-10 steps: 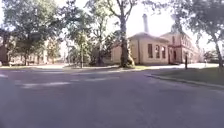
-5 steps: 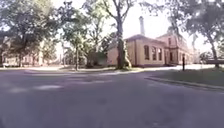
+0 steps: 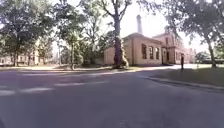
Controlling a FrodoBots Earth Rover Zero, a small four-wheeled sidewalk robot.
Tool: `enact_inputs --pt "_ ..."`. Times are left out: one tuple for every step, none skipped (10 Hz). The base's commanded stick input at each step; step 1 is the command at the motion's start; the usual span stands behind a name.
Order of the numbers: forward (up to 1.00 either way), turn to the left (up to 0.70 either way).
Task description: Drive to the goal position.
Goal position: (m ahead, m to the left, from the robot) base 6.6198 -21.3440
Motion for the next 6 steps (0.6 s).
enact_inputs --pt "0.6 -0.15" --pt "0.6 -0.15" --pt "0.6 -0.15" --pt "0.6 -0.15" --pt "0.6 -0.15" --pt "0.6 -0.15"
